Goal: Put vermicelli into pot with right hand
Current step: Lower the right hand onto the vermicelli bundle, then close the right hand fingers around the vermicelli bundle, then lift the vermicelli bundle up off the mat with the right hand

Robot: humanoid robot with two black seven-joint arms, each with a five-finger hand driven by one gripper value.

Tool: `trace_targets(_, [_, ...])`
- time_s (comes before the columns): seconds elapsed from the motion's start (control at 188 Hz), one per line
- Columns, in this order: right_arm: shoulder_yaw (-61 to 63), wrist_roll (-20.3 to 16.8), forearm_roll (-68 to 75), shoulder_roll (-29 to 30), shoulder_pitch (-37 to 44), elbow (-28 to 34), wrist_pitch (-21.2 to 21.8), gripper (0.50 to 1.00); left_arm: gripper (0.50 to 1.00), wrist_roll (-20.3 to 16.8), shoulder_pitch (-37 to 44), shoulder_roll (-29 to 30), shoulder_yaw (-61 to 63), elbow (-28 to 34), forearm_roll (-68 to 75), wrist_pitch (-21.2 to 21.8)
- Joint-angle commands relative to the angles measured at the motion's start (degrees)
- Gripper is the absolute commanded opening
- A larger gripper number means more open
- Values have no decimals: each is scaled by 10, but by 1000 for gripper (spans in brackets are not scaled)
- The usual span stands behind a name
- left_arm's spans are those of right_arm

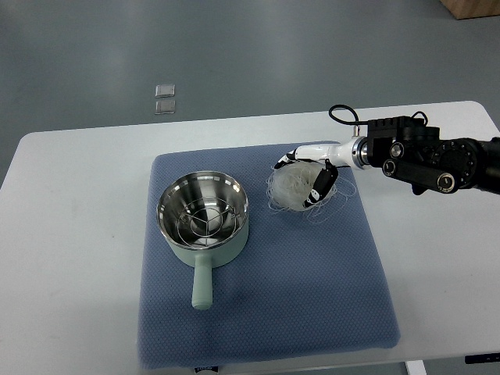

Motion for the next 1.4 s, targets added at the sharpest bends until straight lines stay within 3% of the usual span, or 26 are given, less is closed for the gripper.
trace_targets(0.0, [0, 0, -8, 7, -4, -6, -7, 913, 1000, 0, 0, 0, 0, 0, 0, 0])
trace_targets(0.532, [-1, 1, -37, 18, -11, -12, -18, 750, 1000, 0, 0, 0, 0, 0, 0, 0])
trace_targets(0.606, [-1, 1, -44, 19, -11, -12, -18, 709, 1000, 0, 0, 0, 0, 0, 0, 0])
trace_targets(0.697, [-1, 1, -44, 18, -10, -12, -18, 625, 1000, 0, 0, 0, 0, 0, 0, 0])
trace_targets(0.777, [-1, 1, -44, 17, -7, -12, -17, 503, 1000, -1, 0, 0, 0, 0, 0, 0])
trace_targets(1.191, [1, 3, -43, 8, 26, -5, -13, 500, 1000, 0, 0, 0, 0, 0, 0, 0])
trace_targets(1.394, [4, 39, -35, -10, 84, -5, -6, 500, 1000, -1, 0, 0, 0, 1, 0, 0])
